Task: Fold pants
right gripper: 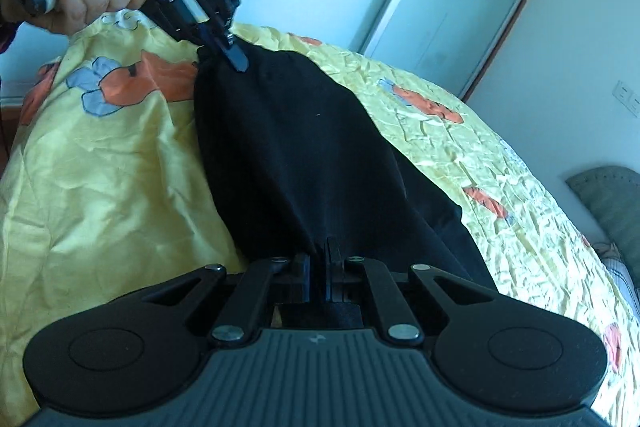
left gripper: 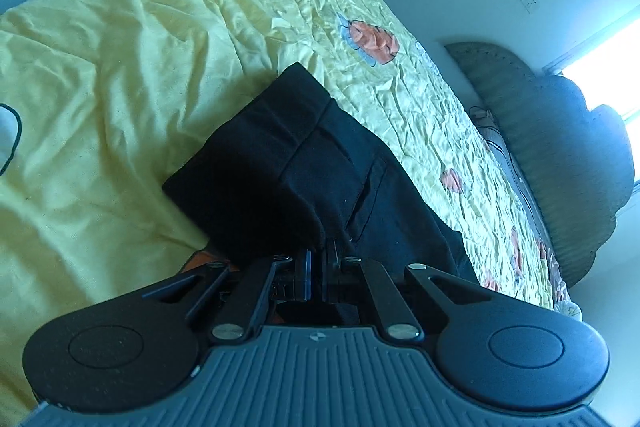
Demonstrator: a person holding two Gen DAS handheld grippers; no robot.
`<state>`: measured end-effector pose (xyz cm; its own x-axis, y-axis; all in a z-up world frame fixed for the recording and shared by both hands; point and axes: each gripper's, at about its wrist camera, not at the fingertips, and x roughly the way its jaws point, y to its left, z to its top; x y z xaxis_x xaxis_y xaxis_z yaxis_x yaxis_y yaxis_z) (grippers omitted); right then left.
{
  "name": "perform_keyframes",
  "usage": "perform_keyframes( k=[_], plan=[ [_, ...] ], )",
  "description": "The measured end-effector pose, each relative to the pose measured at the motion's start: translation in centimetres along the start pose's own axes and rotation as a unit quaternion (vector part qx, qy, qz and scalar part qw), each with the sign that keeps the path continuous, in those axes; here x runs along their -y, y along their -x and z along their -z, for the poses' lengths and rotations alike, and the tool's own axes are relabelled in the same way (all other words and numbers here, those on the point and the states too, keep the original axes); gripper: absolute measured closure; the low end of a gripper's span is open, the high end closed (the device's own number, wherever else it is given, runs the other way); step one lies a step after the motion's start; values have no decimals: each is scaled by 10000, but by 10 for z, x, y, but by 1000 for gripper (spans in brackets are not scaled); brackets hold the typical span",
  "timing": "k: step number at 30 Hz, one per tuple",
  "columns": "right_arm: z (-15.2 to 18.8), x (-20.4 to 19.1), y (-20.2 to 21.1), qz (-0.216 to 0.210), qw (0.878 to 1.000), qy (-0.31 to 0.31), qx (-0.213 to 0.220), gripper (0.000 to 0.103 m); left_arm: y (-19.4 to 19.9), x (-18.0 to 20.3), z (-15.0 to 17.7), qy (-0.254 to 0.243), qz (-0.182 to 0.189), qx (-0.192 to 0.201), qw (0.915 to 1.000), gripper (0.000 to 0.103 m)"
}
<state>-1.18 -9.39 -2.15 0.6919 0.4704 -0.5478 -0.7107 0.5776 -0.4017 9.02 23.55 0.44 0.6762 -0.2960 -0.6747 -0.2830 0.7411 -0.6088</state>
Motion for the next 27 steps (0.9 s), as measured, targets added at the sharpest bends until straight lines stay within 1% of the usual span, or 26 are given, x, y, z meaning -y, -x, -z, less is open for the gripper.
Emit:
perform_keyframes(
  k=[4,5,7,9,11,13,14,15,16,17,18,19,20,21,22,23,24,25,26,27],
  plan=[
    [3,4,-1,-44,9997,-237,1,97,7,4,4,-225,-138,189,9995,98],
    [4,3,-5,-62,9997,-250,-46,97,5,5,5,-257,-204,171,9993,97],
    [8,-1,-13,-60,9995,-306,-111,96,-3,2,7,-234,-360,0,9991,97],
    [8,-2,-11,4,9993,-358,-84,96,-4,-1,7,-195,-381,-119,9990,96],
    [7,-1,-2,31,9993,-381,-60,93,1,-1,5,-189,-376,-104,9991,91],
    [7,3,12,-47,9989,-459,11,92,9,2,4,-246,-458,-56,9986,86],
    [9,8,21,-118,9981,-595,84,91,14,4,4,-313,-525,5,9981,85],
    [12,16,29,-165,9965,-805,164,90,19,8,5,-448,-666,89,9967,83],
    [16,25,37,-181,9933,-1119,236,84,21,11,5,-562,-833,161,9948,82],
    [23,36,42,-174,9885,-1478,265,71,24,15,6,-665,-1013,237,9924,81],
    [32,47,44,-176,9825,-1842,218,64,27,20,8,-753,-1142,303,9901,81],
    [43,57,44,-241,9755,-2185,31,51,30,27,11,-873,-1259,372,9875,83],
    [55,63,41,-403,9689,-2427,-269,51,33,35,15,-1046,-1325,454,9846,83],
    [66,65,43,-447,9653,-2535,-434,51,34,45,18,-1249,-1340,509,9818,83],
    [73,66,51,-344,9648,-2585,-346,51,34,56,22,-1467,-1307,527,9791,83],
    [80,71,65,-224,9613,-2739,-175,51,30,70,27,-1722,-1212,493,9763,81],
    [86,80,79,-92,9542,-2990,-14,51,25,85,33,-2046,-1058,388,9723,78],
    [96,93,96,209,9410,-3370,227,50,19,99,39,-2347,-905,284,9674,68],
    [107,106,111,551,9262,-3706,415,45,13,113,47,-2648,-726,207,9613,54],
    [124,124,128,1027,9025,-4141,594,40,5,130,58,-2996,-550,185,9523,48]
  ],
)
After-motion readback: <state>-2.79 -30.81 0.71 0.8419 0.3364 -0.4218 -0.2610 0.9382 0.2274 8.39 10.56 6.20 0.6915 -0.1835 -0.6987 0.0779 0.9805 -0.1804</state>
